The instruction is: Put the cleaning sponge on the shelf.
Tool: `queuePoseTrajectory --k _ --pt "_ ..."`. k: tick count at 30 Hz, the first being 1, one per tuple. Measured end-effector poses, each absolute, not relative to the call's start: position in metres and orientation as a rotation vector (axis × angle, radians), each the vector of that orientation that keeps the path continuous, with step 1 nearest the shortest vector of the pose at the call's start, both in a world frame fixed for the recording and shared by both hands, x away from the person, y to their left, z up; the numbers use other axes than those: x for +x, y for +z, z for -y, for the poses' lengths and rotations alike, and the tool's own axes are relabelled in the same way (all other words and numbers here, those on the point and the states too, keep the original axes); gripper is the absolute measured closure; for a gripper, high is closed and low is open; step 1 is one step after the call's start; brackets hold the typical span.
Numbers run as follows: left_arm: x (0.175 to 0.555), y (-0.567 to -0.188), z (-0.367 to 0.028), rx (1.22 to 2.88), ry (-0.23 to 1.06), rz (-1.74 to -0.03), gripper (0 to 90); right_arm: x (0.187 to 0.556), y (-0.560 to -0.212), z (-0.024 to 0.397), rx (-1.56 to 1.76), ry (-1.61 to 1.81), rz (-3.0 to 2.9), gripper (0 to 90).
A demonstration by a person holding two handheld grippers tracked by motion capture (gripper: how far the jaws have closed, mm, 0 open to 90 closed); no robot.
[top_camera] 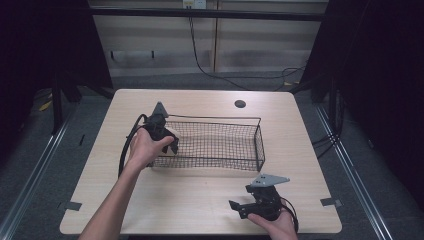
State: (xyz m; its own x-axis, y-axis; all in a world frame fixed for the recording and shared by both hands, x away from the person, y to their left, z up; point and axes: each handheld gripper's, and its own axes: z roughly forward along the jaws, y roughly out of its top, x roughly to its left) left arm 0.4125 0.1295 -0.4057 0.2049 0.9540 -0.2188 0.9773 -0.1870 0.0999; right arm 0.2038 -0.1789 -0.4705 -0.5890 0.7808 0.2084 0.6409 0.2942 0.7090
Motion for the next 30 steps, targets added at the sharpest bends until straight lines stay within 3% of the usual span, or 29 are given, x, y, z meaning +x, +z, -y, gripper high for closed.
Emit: queuePoseTrajectory --k 30 --pt "0.417 -0.429 -0.131 2.275 -0.216 -1.895 30.7 0.204 -0.47 0.179 1.327 1.173 -2.378 18.6"
